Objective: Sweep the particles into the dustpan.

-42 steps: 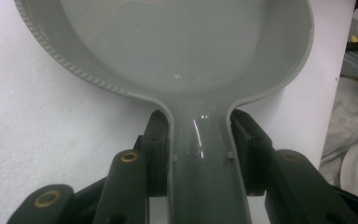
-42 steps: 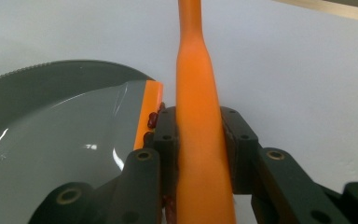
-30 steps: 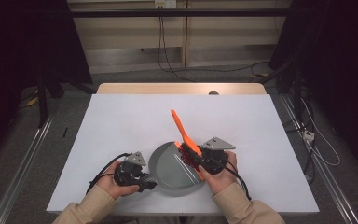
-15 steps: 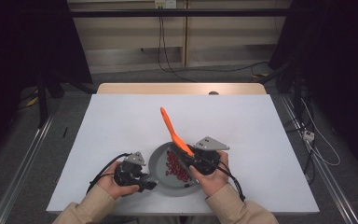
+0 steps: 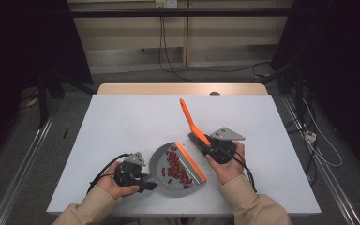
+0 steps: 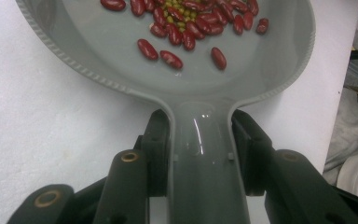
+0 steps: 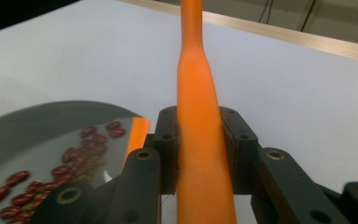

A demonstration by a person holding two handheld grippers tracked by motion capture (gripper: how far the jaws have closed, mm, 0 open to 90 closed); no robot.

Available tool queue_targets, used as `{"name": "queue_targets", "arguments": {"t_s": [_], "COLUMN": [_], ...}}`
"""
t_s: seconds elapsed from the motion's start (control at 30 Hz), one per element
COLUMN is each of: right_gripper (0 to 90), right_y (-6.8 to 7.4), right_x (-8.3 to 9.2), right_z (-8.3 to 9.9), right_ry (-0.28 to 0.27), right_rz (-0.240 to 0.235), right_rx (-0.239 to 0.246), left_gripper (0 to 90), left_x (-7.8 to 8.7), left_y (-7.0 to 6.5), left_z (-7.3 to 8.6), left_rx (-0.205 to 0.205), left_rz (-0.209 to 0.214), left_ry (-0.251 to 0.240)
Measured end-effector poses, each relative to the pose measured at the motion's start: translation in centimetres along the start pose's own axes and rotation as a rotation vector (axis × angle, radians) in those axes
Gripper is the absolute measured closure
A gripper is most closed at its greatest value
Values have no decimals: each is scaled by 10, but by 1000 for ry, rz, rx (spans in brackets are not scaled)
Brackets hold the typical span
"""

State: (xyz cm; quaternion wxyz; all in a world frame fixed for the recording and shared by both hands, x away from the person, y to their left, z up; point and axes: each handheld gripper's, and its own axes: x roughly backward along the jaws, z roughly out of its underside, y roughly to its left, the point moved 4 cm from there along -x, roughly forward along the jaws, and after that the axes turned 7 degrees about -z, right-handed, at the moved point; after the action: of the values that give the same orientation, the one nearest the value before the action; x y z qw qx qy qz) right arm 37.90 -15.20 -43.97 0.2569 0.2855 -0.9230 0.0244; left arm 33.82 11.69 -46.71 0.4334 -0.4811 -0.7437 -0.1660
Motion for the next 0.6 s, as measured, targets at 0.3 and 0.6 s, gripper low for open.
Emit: {"name": "queue_targets", "arguments": {"t_s": [0.3,0.6], "right_gripper": [711,712], "right_y": [13,43], "right_x": [-21,-17], "right_z": [8,7], "right_ry": [47,18], "right_rz": [1,-86], "right_rx": [94,94], "left_gripper": [627,625], "left_x": [-3,-4], "left_y": [4,4], "left_z": [-3,-4], "left_rx": [25,34], "left_rz": [1,-8], "left_ry": [-10,-13]}}
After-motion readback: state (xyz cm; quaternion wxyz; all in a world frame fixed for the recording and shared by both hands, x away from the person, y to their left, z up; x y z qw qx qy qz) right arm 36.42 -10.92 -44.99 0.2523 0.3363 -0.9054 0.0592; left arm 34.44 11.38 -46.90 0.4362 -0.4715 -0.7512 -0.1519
